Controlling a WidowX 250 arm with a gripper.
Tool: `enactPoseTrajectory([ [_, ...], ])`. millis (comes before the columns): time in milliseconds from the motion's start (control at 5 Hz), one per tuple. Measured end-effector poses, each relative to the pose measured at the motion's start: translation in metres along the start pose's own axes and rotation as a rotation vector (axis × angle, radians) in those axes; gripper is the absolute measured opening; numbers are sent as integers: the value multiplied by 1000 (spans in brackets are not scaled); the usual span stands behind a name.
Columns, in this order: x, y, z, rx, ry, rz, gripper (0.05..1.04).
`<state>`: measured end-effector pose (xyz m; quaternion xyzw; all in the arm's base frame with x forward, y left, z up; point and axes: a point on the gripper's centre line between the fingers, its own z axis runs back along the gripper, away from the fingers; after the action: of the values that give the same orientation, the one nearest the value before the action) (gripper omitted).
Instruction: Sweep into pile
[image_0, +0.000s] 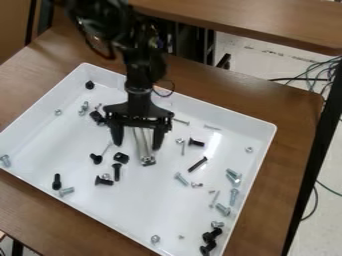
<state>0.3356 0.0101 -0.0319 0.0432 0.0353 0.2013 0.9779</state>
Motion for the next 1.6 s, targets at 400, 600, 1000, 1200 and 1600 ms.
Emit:
enactPoseTrajectory([
  [400,8,-9,-4,-31,-4,-25,858],
  [600,8,-9,-4,-45,1,-24,551],
  [1000,15,-7,1,-60,26,-57,354],
  [1200,10,3,13,-20,53,-102,354],
  [1600,2,88,53,97,102,6,354],
])
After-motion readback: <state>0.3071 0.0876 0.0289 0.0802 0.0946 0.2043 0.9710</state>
